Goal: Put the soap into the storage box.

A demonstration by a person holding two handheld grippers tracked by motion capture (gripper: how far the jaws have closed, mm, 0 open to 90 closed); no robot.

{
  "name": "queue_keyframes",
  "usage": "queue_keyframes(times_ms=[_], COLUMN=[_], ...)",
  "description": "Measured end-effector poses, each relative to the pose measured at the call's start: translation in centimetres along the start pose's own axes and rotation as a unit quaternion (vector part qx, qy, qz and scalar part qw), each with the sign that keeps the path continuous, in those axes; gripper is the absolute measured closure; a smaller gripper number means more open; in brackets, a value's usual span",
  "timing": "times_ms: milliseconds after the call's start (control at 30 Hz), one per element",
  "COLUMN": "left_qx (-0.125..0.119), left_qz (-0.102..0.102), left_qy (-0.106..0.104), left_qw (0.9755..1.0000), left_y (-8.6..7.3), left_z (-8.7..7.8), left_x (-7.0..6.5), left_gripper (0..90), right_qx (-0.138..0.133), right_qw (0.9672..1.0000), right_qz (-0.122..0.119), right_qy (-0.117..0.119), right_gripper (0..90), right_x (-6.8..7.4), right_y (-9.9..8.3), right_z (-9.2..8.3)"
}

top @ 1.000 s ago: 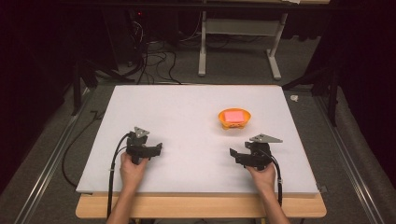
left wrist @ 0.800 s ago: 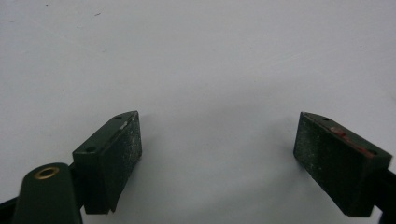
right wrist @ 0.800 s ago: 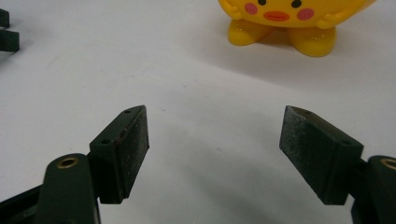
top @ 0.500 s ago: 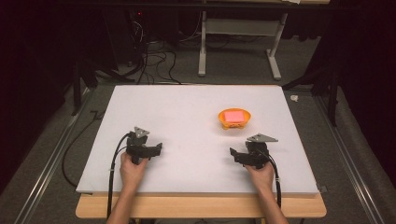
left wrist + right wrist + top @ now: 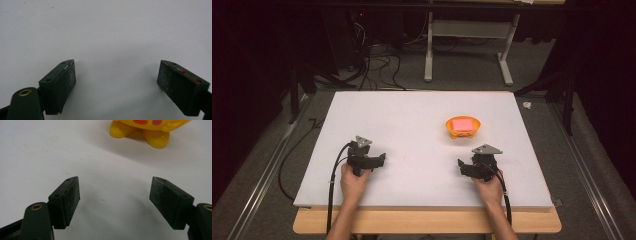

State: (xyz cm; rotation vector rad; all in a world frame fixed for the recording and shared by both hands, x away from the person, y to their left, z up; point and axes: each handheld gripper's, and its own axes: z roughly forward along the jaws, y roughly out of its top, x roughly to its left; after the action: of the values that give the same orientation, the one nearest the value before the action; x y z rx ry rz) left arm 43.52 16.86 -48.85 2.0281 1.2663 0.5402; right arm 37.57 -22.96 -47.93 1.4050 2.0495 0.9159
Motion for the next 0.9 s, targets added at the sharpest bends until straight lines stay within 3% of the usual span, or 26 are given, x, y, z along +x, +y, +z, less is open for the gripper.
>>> queue_keyframes(times_ms=[200, 367, 900], left_qx=[0.0, -0.001, 0.0], left_qz=[0.0, 0.0, 0.0], left_qy=[0.0, 0.001, 0.0], left_qw=[1.0, 1.0, 1.0], left_y=[0.0, -0.01, -0.01], left_z=[0.0, 0.01, 0.0], left_x=[0.0, -0.02, -0.01], left_gripper=[15.9, 15.9, 16.0], right_qx=[0.006, 0.028, 0.028], right_qw=[0.9999, 0.9996, 0.9996], right_qz=[-0.008, -0.001, -0.002], right_qy=[-0.004, 0.004, 0.003], right_gripper=[24.6, 24.0, 23.8], right_x=[0.21, 0.05, 0.04], right_y=[-0.06, 0.06, 0.03], right_z=[0.23, 0.71, 0.72])
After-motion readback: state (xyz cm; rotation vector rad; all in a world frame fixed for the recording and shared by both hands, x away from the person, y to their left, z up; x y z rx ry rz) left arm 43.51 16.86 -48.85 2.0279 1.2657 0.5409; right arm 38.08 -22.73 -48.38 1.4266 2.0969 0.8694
